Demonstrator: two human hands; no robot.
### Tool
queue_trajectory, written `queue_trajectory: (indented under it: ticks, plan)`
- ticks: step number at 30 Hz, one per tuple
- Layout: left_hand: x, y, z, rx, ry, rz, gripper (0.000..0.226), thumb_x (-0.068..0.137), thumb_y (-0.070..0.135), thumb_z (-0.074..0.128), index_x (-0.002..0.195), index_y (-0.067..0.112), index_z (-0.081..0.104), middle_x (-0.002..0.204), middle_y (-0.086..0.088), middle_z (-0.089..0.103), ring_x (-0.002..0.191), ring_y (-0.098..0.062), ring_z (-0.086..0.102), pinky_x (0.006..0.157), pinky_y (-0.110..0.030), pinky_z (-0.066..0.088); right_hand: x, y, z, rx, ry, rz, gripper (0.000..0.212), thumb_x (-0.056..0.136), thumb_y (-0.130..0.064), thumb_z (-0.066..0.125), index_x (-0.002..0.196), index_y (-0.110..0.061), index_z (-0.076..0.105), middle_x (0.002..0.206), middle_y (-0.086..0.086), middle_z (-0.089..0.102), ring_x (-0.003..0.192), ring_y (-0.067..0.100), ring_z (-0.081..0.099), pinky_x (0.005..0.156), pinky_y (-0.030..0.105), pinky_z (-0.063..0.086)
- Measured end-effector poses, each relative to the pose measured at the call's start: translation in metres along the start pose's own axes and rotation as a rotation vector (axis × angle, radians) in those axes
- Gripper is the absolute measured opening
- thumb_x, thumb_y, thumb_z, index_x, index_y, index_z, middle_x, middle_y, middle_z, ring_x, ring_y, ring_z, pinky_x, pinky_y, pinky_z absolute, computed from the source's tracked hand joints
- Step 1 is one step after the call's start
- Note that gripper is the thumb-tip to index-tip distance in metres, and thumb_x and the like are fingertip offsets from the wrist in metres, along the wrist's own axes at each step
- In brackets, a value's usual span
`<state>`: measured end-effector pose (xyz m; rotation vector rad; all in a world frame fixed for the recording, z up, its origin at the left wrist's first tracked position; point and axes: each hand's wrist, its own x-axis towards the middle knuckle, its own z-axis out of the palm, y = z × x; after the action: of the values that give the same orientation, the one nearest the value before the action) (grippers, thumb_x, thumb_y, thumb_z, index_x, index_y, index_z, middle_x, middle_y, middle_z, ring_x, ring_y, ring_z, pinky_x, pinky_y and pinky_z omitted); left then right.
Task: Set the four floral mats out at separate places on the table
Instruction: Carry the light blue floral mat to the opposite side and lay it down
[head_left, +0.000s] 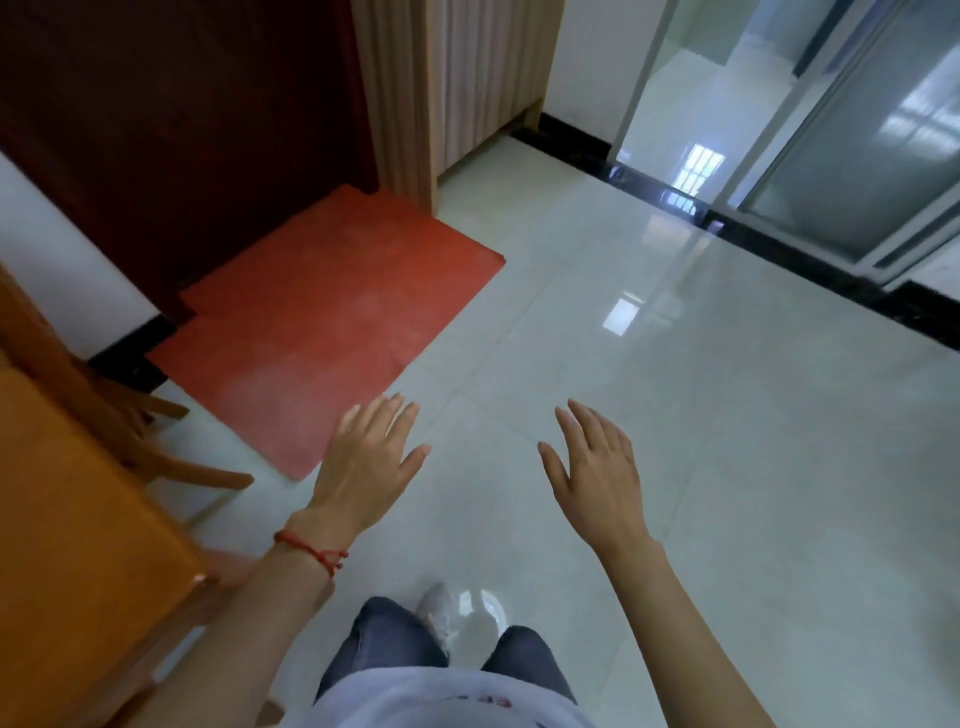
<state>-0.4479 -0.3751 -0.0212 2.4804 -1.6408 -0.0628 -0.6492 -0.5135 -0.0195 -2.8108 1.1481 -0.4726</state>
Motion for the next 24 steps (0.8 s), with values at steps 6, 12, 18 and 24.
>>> queue_trajectory:
  ticks: [6,12,18,24]
  plan:
    - [0.06,-0.044,-0.008,-0.022,-0.011,-0.123,0.059,0.092,0.046,0.028,0.118,0.003,0.06,0.12,-0.017,0.063,0.11,-0.034,0.06,0.089,-0.05,0.048,0.093,-0.014,0.025,0.016,0.02,-0.108,0.053,0.095,-0.043,0.026,0.115,-0.007,0.06,0.119,0.011,0.063,0.109,0.028,0.059,0.093,0.036,0.044]
    - [0.114,-0.086,-0.007,-0.036,-0.022,-0.299,0.063,0.094,0.049,0.023,0.12,0.003,0.058,0.121,-0.018,0.062,0.11,-0.035,0.059,0.09,-0.049,0.049,0.196,-0.027,0.057,0.067,0.014,-0.261,0.048,0.093,-0.041,0.033,0.116,-0.008,0.059,0.12,0.011,0.062,0.111,0.027,0.056,0.096,0.035,0.038]
    - [0.159,-0.119,-0.013,-0.041,-0.009,-0.512,0.072,0.095,0.052,0.012,0.12,0.004,0.058,0.121,-0.017,0.062,0.112,-0.033,0.058,0.091,-0.044,0.047,0.295,-0.047,0.084,0.119,-0.021,-0.462,0.046,0.091,-0.039,0.038,0.114,-0.007,0.061,0.12,0.011,0.062,0.11,0.026,0.057,0.092,0.038,0.046]
    - [0.172,-0.15,-0.026,-0.034,0.034,-0.691,0.068,0.095,0.052,0.016,0.123,0.004,0.056,0.124,-0.017,0.06,0.115,-0.033,0.056,0.093,-0.048,0.048,0.36,-0.086,0.11,0.249,-0.018,-0.676,0.037,0.088,-0.031,0.047,0.111,-0.005,0.06,0.12,0.012,0.062,0.111,0.024,0.05,0.091,0.039,0.045]
